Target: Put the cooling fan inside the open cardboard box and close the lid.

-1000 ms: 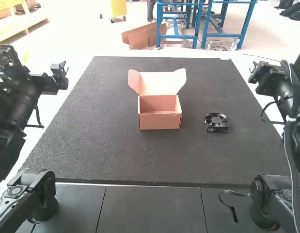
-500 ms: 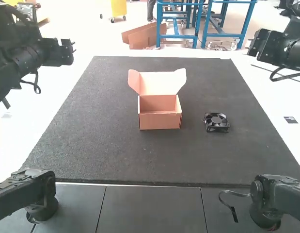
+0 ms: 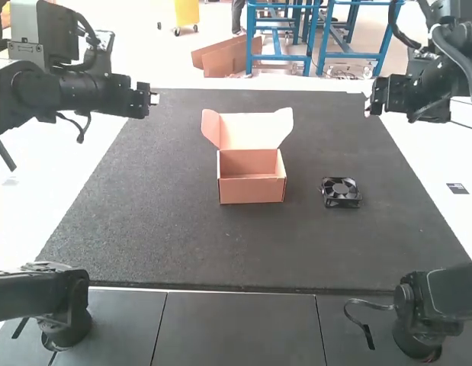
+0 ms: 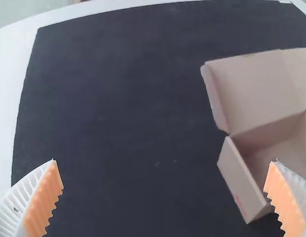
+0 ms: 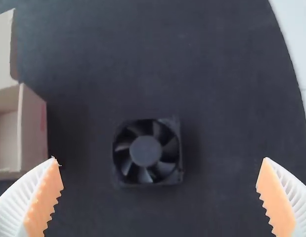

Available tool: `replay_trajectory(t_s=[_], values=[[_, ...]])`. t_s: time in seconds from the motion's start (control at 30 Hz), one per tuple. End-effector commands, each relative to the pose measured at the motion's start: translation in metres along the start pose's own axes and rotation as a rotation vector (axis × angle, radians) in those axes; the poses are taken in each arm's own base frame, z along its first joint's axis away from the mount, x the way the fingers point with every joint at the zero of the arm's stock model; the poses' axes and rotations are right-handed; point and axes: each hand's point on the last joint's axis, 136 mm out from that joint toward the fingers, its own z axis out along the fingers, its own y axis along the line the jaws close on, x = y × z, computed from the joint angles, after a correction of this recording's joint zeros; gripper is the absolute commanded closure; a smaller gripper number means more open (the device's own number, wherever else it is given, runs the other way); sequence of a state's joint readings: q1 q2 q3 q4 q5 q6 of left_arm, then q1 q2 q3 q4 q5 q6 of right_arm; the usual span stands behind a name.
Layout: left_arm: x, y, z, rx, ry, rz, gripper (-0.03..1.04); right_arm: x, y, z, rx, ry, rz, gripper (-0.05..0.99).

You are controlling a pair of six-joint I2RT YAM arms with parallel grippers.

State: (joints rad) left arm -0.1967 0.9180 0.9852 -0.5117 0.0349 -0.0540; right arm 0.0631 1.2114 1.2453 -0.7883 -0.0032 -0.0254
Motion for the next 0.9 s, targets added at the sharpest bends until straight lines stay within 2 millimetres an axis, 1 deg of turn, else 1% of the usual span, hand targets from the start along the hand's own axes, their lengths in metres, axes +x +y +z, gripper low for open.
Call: replay_trajectory(t_s=[0.0, 0.07, 0.13, 0.23, 0.4, 0.47, 0.53, 0.63, 0.73, 0.87], values=[[-0.023, -0.021, -0.009, 0.081, -0.045, 0.014, 0.04, -0.003, -0.005, 0.008, 0.006, 0.02, -0.046, 0.03], [-0.022, -0.032, -0.008, 0.112, -0.039, 0.019, 0.04, 0.002, -0.012, 0.023, 0.017, 0.054, -0.052, 0.03], [-0.019, -0.043, -0.008, 0.143, -0.025, 0.014, 0.04, 0.012, -0.021, 0.039, 0.027, 0.101, -0.061, 0.03], [-0.009, -0.061, -0.009, 0.19, 0.02, -0.008, 0.04, 0.024, -0.038, 0.063, 0.047, 0.158, -0.044, 0.03], [0.004, -0.087, -0.015, 0.265, 0.077, -0.018, 0.04, 0.037, -0.056, 0.092, 0.05, 0.23, -0.029, 0.03], [0.011, -0.093, -0.017, 0.278, 0.104, -0.01, 0.04, 0.043, -0.058, 0.102, 0.046, 0.262, -0.038, 0.03], [0.017, -0.092, -0.017, 0.274, 0.127, -0.007, 0.04, 0.053, -0.059, 0.112, 0.038, 0.303, -0.045, 0.03], [0.024, -0.094, -0.018, 0.282, 0.154, 0.005, 0.04, 0.066, -0.052, 0.127, -0.007, 0.351, -0.033, 0.03], [0.029, -0.097, -0.019, 0.291, 0.169, 0.012, 0.04, 0.076, -0.051, 0.141, -0.022, 0.385, -0.03, 0.03], [0.033, -0.106, -0.019, 0.317, 0.175, 0.027, 0.04, 0.087, -0.051, 0.159, -0.026, 0.422, -0.028, 0.03]])
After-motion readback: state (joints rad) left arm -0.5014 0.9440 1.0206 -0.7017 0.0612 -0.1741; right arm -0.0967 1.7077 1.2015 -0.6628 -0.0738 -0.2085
